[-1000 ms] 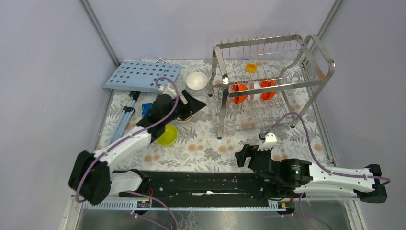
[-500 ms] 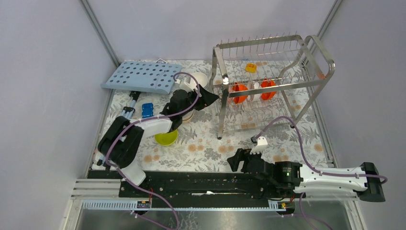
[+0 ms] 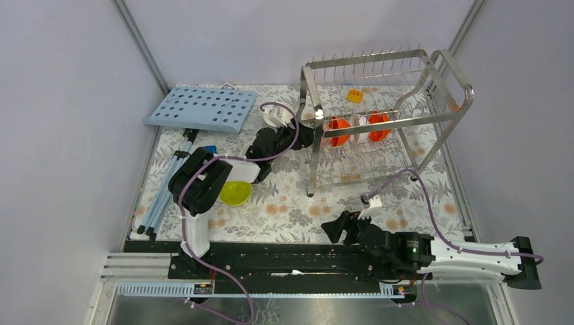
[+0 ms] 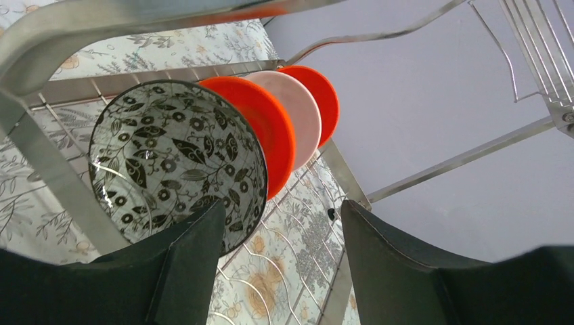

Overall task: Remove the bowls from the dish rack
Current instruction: Pick up the bowl from the dish rack.

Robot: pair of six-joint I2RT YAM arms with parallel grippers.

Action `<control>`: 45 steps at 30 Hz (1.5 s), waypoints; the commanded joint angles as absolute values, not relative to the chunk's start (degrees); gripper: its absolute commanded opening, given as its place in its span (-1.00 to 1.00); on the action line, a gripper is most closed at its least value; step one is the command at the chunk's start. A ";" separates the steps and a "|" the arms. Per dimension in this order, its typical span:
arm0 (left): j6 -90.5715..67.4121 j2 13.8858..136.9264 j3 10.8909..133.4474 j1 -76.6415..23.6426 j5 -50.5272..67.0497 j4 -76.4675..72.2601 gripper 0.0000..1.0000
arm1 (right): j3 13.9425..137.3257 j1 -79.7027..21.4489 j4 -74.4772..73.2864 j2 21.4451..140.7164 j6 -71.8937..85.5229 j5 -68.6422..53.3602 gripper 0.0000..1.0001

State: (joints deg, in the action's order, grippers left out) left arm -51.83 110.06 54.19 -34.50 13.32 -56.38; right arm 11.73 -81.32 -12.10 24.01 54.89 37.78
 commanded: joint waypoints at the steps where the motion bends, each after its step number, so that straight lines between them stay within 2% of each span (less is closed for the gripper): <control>1: -49.33 113.25 58.19 -35.05 13.99 -61.29 0.33 | 10.88 -81.65 -10.90 23.04 55.48 37.24 0.55; 9: -47.16 117.47 62.28 -35.84 14.13 -59.64 0.21 | 9.16 -81.64 -9.85 23.51 57.28 35.53 0.51; 15: -47.62 119.62 63.60 -35.94 15.01 -61.39 -0.02 | 8.64 -81.65 -9.92 23.79 58.18 34.59 0.50; 28: -47.87 122.38 65.39 -36.52 16.16 -62.03 -0.36 | 7.70 -81.65 -13.51 19.87 60.23 34.91 0.49; 39: -48.99 122.19 64.23 -36.52 16.99 -65.49 -0.99 | 7.12 -81.63 -15.99 16.47 61.30 35.25 0.46; 45: -49.82 121.66 64.09 -36.47 17.94 -67.46 -1.00 | 7.03 -81.61 -15.23 17.01 61.25 35.21 0.44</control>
